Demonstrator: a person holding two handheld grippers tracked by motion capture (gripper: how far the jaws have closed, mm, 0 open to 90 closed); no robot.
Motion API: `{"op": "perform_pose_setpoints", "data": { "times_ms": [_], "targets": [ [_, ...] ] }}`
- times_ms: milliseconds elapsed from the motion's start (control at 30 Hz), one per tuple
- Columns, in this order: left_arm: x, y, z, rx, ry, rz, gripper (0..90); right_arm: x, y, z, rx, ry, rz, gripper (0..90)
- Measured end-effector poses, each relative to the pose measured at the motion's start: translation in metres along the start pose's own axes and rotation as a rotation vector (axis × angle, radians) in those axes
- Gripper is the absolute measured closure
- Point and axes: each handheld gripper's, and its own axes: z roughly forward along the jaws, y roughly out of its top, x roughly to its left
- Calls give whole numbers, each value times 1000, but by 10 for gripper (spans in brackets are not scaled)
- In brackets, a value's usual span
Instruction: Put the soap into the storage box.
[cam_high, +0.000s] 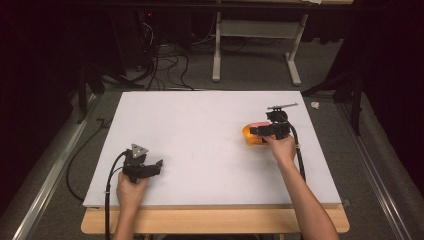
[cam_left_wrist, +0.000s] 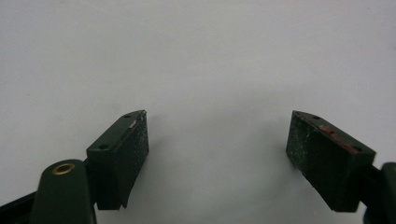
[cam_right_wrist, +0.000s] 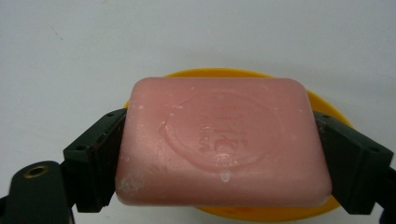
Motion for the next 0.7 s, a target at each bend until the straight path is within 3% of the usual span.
{"op": "perform_pose_setpoints", "data": {
  "times_ms": [233,700],
  "targets": [
    [0,0,0,0,0,1,215,-3,0,5,16,7,39,135],
    [0,0,0,1,-1,-1,215,-1,-3,12,20,-24,46,134]
  ]
}}
